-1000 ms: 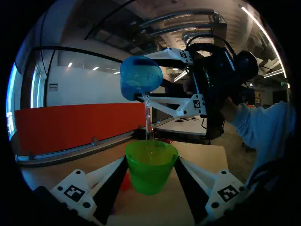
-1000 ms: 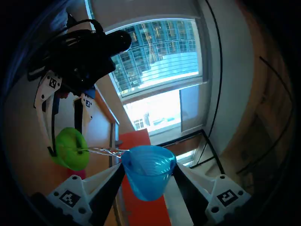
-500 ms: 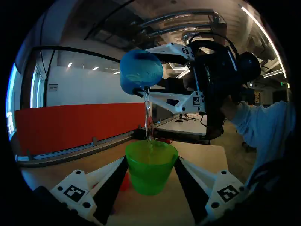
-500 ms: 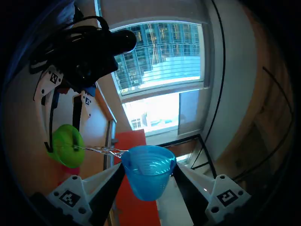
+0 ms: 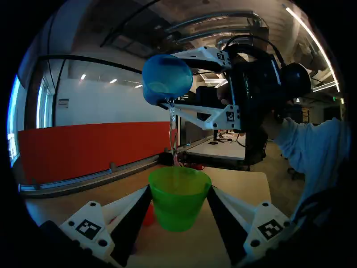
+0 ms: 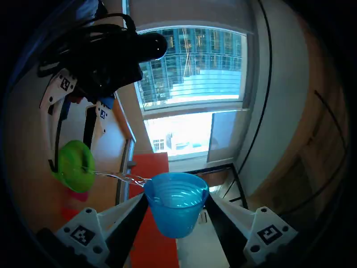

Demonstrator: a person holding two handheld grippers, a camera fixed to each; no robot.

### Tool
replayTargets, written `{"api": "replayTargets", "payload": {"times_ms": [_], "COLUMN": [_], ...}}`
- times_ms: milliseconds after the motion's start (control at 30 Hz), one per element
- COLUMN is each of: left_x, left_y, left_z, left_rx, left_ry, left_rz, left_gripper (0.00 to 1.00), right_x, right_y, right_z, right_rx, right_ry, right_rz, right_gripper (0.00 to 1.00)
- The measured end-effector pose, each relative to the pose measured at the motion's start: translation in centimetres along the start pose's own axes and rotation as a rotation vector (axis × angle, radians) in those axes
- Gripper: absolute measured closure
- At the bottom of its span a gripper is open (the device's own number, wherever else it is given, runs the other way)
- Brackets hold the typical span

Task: Pour water

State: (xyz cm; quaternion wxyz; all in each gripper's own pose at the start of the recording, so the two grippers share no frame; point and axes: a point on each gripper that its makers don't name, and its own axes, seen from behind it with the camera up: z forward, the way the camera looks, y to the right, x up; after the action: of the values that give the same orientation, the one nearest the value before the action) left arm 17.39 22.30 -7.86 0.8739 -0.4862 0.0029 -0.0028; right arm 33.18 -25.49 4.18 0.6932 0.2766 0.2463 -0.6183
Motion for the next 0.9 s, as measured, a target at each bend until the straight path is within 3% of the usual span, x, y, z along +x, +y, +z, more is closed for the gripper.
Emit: {"api": "replayTargets", "payload": {"times_ms": [900], "left_x": [-0.2], "left_y": [-0.1], "left_z": [0.4], "left_rx": [-0.007], "left_ry": [0.002], "left_rz": [-0.004], "left_gripper": [0.15], "right_x": [1.0], "right_y": [1.8], "right_z": [1.0], "right_rx": [-0.035], "right_ry": [-0.009], "right_rz": [-0.178], "right_gripper": [0.1]}}
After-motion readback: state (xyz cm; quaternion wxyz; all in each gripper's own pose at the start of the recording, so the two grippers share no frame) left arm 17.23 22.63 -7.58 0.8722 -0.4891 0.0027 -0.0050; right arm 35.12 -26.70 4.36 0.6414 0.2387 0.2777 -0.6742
